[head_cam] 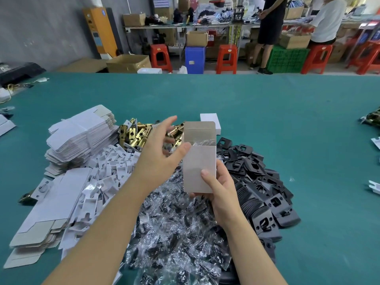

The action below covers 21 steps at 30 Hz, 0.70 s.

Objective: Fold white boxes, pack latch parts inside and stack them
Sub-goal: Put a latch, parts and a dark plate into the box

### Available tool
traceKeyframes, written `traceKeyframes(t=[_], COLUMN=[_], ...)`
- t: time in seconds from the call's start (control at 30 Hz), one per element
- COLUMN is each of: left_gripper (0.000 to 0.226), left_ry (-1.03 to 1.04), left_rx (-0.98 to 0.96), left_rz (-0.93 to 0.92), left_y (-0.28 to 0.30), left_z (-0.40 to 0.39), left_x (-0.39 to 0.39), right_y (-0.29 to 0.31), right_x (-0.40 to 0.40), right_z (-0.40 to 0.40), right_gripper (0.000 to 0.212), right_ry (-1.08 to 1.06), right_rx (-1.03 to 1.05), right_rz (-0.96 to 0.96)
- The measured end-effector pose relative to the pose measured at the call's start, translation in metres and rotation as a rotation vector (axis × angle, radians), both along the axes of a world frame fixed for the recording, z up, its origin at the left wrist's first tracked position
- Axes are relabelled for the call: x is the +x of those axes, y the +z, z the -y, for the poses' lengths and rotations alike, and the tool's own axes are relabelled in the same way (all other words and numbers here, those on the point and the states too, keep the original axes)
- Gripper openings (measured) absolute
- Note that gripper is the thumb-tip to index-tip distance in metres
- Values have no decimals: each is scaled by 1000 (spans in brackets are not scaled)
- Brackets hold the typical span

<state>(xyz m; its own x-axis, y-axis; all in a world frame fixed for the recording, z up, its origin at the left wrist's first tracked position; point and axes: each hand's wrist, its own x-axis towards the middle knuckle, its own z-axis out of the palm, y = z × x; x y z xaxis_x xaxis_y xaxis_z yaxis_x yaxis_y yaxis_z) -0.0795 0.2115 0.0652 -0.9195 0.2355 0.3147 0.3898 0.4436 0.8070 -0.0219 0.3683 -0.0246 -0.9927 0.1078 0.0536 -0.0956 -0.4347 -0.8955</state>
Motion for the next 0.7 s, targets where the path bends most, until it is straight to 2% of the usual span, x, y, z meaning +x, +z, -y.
traceKeyframes(t=[0.03, 0.1, 0.23, 0.33, 0.5, 0.57, 0.63, 0.7], left_gripper=[64, 63, 37, 31, 38, 41, 39, 39], left_ry=[-43, -91, -80, -71, -79, -82, -80, -88], left_rx=[94, 198, 297, 331, 291, 207, 122, 132], left_rz=[116, 235, 213, 180, 169, 170, 195, 221], left_y=[-7, -23, -41, -49, -52, -51, -56, -61], left_z=[1, 2, 1, 2, 3, 4, 7, 11], left_x=[3, 8, 10, 12, 13, 14, 15, 17], right_y=[0, 0, 1, -1, -2, 0, 0, -2], right_x=[0, 1, 4, 5, 6, 7, 7, 8], right_z=[0, 2, 5, 6, 4, 3, 1, 0], right_gripper=[44, 41, 45, 54, 53, 50, 47, 44], right_ry=[-1, -2, -100, -211, -352, -399, -389, -361], right_rx=[3, 31, 253, 425, 606, 665, 684, 688], right_rz=[3, 2, -46, -104, -191, -240, -226, -192])
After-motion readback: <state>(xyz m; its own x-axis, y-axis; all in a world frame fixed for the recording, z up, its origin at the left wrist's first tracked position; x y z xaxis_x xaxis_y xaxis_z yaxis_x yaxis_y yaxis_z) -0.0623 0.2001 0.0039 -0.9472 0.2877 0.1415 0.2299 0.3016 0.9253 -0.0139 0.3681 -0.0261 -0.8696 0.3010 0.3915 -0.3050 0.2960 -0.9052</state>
